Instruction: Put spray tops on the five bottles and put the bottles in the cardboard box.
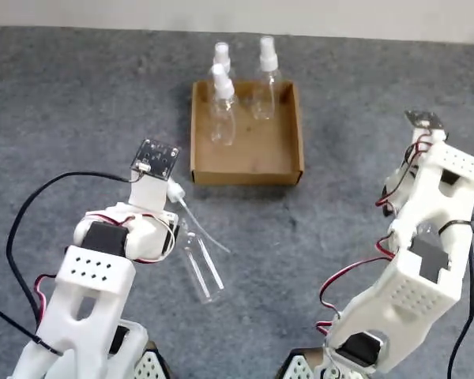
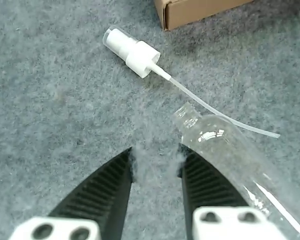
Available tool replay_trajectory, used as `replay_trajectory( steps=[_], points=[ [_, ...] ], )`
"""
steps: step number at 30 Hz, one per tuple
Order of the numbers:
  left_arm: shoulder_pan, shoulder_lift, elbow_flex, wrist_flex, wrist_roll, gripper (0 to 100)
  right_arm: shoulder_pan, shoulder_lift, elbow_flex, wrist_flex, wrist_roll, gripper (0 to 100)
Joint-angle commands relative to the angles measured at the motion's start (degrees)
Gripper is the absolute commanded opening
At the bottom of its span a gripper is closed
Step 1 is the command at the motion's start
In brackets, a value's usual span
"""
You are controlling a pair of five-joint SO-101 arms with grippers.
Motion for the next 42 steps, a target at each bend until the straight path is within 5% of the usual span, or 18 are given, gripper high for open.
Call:
replay_trajectory(
  steps=[1, 11, 19, 25, 32, 37, 42],
  points=[
    [-0.7, -0.7, -0.2, -1.1, -0.4, 9, 0.6, -0.7, 3.3, -2.6, 2.3, 17.4],
    [-0.7, -0.7, -0.2, -1.1, -0.4, 9, -1.5, -1.3, 10.6, -7.4, -4.6, 9.3],
    [-0.7, -0.7, 0.0, -1.1, -0.3, 9, -17.7, -1.3, 10.4, -0.7, -17.1, 0.3],
    [-0.7, -0.7, 2.0, -3.8, -0.4, 9, -27.5, -6.5, 10.8, -1.3, -34.7, 0.4],
    [-0.7, -0.8, 1.9, -3.6, -0.4, 9, -40.9, -16.8, 20.2, -10.9, -46.6, 0.4],
    [-0.5, -0.7, 1.9, -3.5, -0.4, 9, -44.4, -21.1, 29.6, -16.0, -47.7, 2.6],
    [-0.3, -0.9, 1.5, -3.5, -0.4, 9, -45.7, -21.8, 31.0, -13.1, -47.6, 19.6]
  ],
)
